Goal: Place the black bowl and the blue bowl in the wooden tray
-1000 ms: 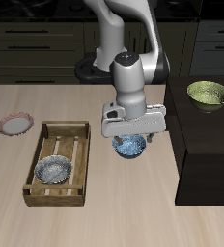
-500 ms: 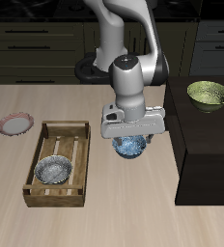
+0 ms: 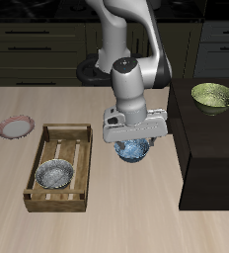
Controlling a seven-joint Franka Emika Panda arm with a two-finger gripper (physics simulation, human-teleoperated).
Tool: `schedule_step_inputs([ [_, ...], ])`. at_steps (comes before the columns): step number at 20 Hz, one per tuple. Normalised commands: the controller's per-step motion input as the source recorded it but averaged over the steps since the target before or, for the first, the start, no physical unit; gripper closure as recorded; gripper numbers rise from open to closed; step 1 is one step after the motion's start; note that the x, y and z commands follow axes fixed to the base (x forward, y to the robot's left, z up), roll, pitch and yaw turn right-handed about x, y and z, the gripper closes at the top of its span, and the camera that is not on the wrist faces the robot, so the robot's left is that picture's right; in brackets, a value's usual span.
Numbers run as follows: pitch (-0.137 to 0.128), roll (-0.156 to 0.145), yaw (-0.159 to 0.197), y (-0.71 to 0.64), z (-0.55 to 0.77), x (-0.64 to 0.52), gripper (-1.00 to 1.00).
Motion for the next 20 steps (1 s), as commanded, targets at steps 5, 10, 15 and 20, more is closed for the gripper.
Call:
schedule_step_inputs([
  [5,0.016,0.021,0.032,0.17,-0.38,0.17,-1.00],
  [10,0.043,0.037,0.049,0.21,-0.40,0.04,-1.00],
  [15,0.018,0.091,-0.044,0.19,-0.18,-0.23,1.00],
  [20,-0.025,0.047,-0.012,0.10,0.14,-0.17,1.00],
])
